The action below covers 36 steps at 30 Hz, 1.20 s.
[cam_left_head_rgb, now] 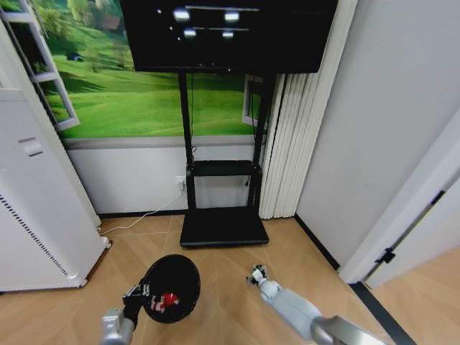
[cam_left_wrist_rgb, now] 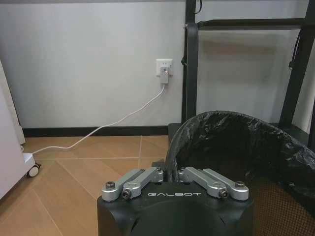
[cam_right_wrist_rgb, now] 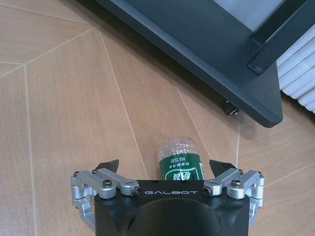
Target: Pick up the trash bin and place the garbage on the floor into it.
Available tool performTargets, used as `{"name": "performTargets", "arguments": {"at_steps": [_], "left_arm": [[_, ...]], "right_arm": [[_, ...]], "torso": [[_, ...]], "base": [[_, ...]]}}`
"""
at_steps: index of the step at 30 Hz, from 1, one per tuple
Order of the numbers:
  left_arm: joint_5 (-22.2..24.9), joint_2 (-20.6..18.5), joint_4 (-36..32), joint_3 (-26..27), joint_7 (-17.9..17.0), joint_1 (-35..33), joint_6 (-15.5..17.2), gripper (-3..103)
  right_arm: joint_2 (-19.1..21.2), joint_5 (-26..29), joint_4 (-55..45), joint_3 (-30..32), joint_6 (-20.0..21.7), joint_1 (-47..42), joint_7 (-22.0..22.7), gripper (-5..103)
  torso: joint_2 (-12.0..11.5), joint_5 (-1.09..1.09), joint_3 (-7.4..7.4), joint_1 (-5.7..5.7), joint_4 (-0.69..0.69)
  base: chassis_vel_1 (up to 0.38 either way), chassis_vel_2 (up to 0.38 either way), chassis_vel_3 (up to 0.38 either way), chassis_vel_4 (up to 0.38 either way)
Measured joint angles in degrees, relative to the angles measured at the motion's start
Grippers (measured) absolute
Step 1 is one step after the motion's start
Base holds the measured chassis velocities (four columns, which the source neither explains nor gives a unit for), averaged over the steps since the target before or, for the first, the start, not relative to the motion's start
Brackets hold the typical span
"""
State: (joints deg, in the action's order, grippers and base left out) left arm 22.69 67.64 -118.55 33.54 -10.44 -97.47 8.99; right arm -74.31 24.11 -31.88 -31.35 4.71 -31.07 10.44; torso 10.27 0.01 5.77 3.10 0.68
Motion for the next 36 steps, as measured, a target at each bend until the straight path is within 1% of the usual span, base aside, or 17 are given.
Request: {"name": "performTargets", "arguments": {"at_steps": [1,3,6,9,13,21,29,32,33,35,36], "left_arm": [[0.0,-0.1,0.0,0.1,0.0,0.1,0.0,6],[0.3,-0.2,0.1,0.2,-0.1,0.4,0.0,6],[0.5,-0.3,0.2,0.2,-0.1,0.6,0.0,6],[0.8,-0.6,0.4,0.2,-0.1,0.9,0.0,6],[1.1,-0.8,0.5,0.1,-0.3,1.6,0.0,6],[1.1,-0.8,0.7,0.1,-0.3,1.7,0.1,6],[1.1,-0.7,1.0,0.1,-0.3,1.9,0.1,6],[1.1,-0.6,1.2,0.2,-0.2,1.8,0.0,6],[1.1,-0.6,1.2,0.2,-0.2,1.8,0.0,6],[1.1,-0.5,1.4,0.2,-0.1,1.6,-0.1,6],[1.1,-0.5,1.4,0.2,-0.1,1.6,-0.1,6]], "right_arm": [[-0.4,-0.6,0.5,0.3,0.1,0.0,0.6,100],[-2.0,-2.3,2.0,2.2,1.5,0.0,3.7,100],[-2.5,-2.7,1.9,3.6,1.8,0.0,4.6,100],[-2.4,-2.7,0.8,4.1,2.0,0.0,4.7,100],[-1.9,-2.1,0.3,5.3,3.7,0.0,4.2,100],[-1.7,-1.4,1.1,6.6,4.1,-0.5,4.6,100],[-0.9,-2.7,1.0,6.1,3.5,-0.6,5.1,100],[0.9,-3.2,-1.2,4.5,4.9,-0.9,5.2,100],[0.9,-3.2,-1.2,4.5,4.9,-0.9,5.2,100],[1.7,-3.3,-1.8,4.1,5.9,-1.3,5.5,100],[1.7,-3.3,-1.8,4.1,5.9,-1.3,5.5,100]], "torso": [[0.0,-0.01,0.00,0.00,0.00],[0.0,-0.01,0.00,0.00,-0.01],[0.0,0.00,0.00,0.00,-0.02],[0.0,-0.01,0.00,0.00,-0.01],[0.0,-0.01,0.00,0.00,0.00],[0.0,-0.01,0.00,0.00,0.00],[0.0,-0.01,0.00,0.00,-0.01],[0.0,-0.01,0.01,0.04,0.02],[0.0,-0.01,0.01,0.04,0.02],[0.0,0.01,0.00,0.03,-0.03],[0.0,0.01,0.00,0.03,-0.03]], "base": [[0.000,0.000,0.000,0.000],[0.000,0.000,0.000,0.000],[0.000,0.000,0.000,0.000],[0.000,0.000,0.000,0.000],[0.000,0.000,0.000,0.000],[0.000,0.000,0.000,0.000],[-0.090,0.081,0.089,-0.094],[-0.101,0.109,0.119,-0.106],[-0.085,0.102,0.114,-0.051],[-0.017,0.025,0.002,-0.025],[0.000,0.000,0.000,0.000]]}}
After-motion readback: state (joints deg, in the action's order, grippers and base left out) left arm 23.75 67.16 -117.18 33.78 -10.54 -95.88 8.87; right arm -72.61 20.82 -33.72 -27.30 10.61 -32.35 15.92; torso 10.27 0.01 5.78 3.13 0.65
